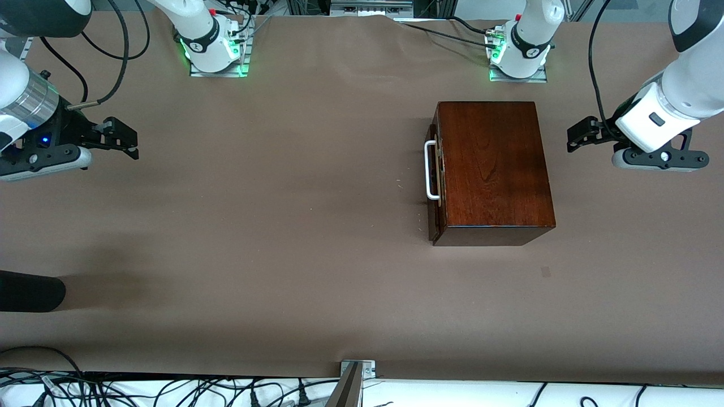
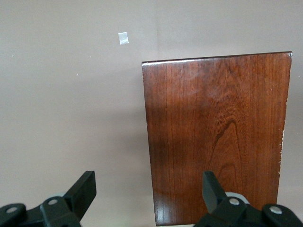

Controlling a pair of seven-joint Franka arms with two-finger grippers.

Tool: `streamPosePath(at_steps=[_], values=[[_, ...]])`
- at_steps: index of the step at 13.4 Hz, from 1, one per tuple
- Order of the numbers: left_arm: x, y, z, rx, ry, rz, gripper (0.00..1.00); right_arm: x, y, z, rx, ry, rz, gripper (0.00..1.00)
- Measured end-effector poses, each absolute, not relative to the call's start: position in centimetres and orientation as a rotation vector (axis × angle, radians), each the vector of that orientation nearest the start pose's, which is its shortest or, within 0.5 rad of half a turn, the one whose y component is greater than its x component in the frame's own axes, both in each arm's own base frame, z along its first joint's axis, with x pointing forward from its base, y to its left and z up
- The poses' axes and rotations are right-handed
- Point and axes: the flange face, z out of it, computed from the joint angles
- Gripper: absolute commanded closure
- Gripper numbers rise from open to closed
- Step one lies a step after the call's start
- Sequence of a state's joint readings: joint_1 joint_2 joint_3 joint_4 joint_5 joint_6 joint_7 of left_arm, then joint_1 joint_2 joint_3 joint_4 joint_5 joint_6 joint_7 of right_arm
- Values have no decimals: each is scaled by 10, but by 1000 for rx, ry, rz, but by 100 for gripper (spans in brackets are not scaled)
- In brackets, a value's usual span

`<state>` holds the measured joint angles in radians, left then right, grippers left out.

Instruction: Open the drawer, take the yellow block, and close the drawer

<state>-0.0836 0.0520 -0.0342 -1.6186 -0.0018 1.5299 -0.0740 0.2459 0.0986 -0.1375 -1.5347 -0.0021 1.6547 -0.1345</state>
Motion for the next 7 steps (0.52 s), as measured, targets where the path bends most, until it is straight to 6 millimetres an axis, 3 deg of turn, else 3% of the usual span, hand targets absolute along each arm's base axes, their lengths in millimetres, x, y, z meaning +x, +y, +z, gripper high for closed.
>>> streamPosePath(at_steps=[5,7], values=[[555,-86,567,-3148,111,247,0,591,68,596,-3133,-384,-85,0],[550,-109,564,-3142,176,272,0,591,68,597,-3133,-384,-88,0]])
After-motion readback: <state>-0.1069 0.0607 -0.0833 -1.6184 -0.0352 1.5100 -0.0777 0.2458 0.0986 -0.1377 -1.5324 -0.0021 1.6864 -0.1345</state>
